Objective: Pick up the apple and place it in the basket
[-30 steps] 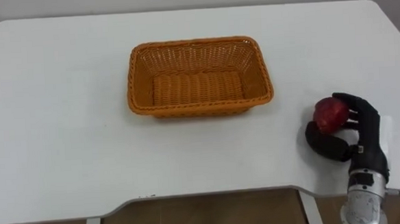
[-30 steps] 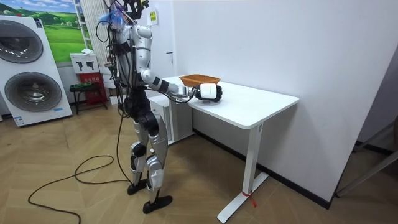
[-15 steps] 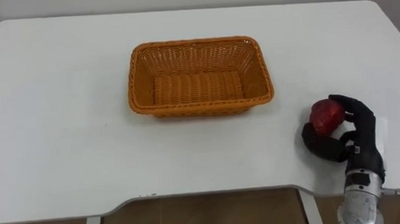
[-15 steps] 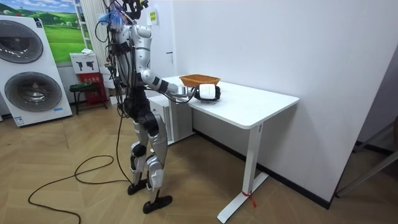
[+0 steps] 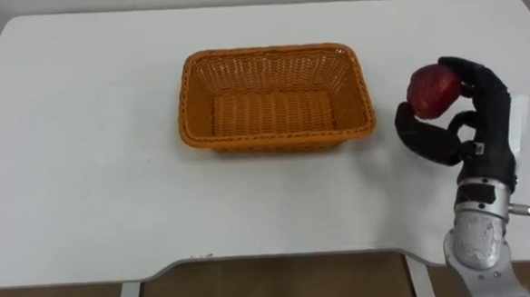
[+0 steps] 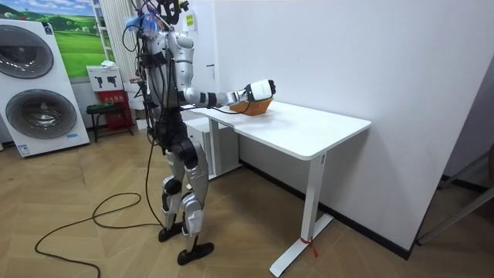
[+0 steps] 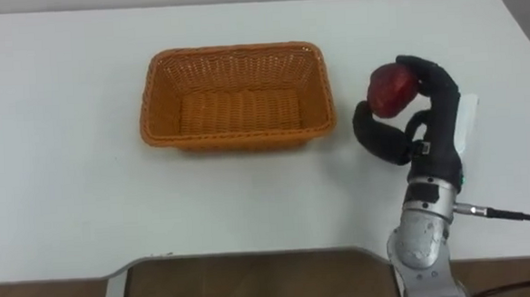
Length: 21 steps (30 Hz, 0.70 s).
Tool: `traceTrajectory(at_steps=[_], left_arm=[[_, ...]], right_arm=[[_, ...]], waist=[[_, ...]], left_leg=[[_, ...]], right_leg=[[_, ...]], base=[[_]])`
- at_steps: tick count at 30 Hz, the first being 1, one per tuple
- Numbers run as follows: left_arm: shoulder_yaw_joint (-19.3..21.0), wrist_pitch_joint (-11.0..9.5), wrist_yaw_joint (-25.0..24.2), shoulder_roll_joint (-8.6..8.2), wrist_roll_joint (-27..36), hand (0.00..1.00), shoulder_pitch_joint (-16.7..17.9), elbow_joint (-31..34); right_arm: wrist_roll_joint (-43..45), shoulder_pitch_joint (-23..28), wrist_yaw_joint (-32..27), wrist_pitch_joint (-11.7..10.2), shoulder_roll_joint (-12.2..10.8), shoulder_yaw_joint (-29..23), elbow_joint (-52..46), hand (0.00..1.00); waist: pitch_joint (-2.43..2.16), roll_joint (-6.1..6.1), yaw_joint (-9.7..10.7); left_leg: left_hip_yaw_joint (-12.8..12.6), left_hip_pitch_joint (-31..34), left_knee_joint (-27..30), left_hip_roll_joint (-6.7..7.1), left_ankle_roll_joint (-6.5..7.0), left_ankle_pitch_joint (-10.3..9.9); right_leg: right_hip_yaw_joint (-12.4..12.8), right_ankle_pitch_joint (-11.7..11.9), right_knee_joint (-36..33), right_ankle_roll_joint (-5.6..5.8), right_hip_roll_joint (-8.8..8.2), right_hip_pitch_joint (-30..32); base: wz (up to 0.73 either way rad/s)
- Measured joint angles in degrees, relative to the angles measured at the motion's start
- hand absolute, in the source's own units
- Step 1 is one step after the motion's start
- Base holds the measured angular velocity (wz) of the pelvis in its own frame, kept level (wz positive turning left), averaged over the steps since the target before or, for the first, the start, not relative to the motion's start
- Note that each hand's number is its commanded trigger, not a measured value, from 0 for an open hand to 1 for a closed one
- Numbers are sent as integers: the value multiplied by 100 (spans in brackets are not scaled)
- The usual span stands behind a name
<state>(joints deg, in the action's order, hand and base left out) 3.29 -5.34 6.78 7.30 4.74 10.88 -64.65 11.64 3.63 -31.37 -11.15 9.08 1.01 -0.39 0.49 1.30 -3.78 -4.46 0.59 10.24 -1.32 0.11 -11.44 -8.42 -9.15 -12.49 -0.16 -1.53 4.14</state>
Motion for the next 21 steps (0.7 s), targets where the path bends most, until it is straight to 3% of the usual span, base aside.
traceTrajectory(at_steps=[5,12,21], left_arm=[[-13,3,-2,5,5,0,-6,55],[-14,3,-11,6,2,0,-9,52],[-45,1,-16,44,25,0,-10,38]], right_arm=[[10,0,-27,-2,1,16,-467,100],[28,-1,40,1,6,87,-499,100],[20,-4,541,7,32,418,-736,100]], waist=[[-5,2,10],[-47,21,19],[-89,88,-58]], left_leg=[[1,1,1,0,0,0],[0,-8,15,0,1,1],[-12,-32,12,5,1,1]], right_leg=[[-7,0,-13,0,-5,6],[-5,1,-58,-1,-10,6],[19,0,-98,0,-13,-15]], base=[[0],[0],[0]])
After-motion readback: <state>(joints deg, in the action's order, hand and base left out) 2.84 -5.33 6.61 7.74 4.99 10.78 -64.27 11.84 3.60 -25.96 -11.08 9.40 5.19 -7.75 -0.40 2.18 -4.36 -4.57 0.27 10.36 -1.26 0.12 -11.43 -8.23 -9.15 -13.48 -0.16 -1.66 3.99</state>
